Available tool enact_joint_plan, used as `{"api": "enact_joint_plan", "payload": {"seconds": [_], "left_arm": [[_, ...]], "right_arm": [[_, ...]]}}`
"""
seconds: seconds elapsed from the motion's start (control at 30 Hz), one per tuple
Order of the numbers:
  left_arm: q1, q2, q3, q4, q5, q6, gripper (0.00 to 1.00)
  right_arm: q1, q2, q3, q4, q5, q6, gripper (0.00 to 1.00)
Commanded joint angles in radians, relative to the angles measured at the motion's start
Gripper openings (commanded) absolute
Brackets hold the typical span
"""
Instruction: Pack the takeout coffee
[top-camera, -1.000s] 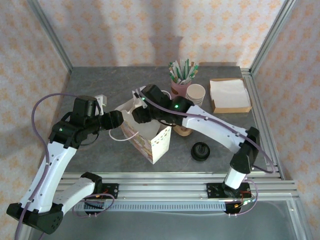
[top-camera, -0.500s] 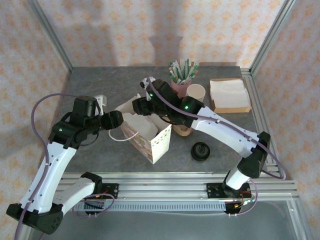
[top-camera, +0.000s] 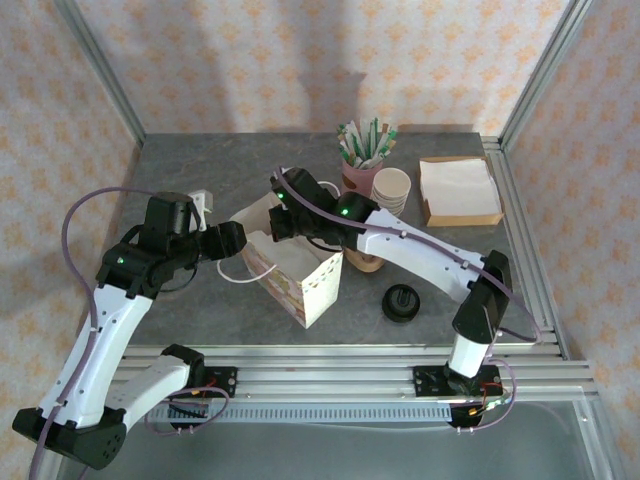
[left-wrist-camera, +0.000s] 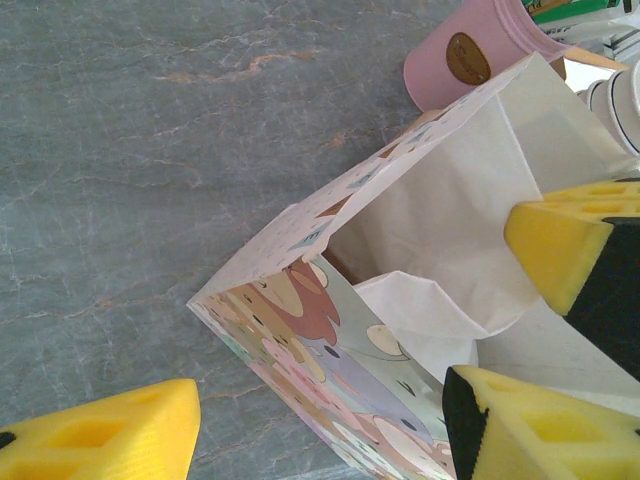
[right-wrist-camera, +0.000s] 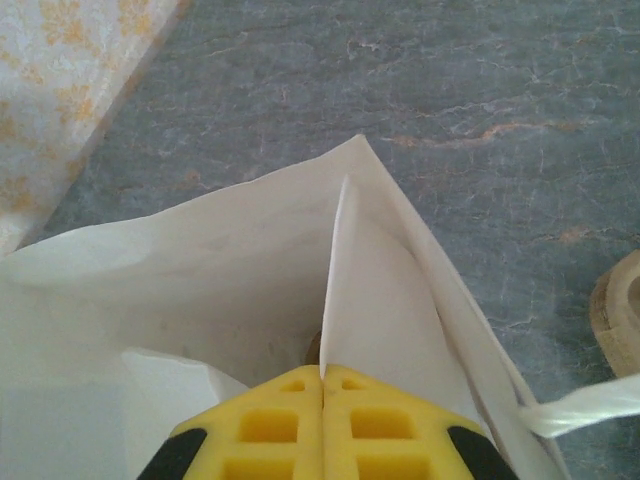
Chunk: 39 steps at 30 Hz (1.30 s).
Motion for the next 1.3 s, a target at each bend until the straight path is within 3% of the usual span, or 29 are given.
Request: {"api": "enact_joint_plan", "payload": {"seconds": [0.0, 0.53, 0.97, 1.1, 1.27], "left_arm": [[-0.007, -0.011, 0.0, -0.029, -0.028, 0.011, 0.66], [-0.007, -0.011, 0.003, -0.025, -0.026, 0.005, 0.66], [-0.007, -0.009, 0.001, -0.024, -0.055, -0.007, 0.66], [-0.007, -0.001, 0.006, -0.031, -0.088, -0.016, 0.66], [-0.007, 0.011, 0.001, -0.01, -0.112, -0.02, 0.65]], "right_arm": [[0.005, 0.002, 0.019, -0.036, -0.02, 0.003, 0.0], [0.024, 0.19, 0.148, -0.199, 0.018, -0.093, 0.01], [0.023, 0.006, 0.139, -0.087, 0.0, -0.055, 0.41], [0.024, -0.096, 0.087, -0.028, 0.023, -0.048, 0.57], [0.024, -0.214, 0.011, 0.018, 0.079, -0.063, 0.63]]}}
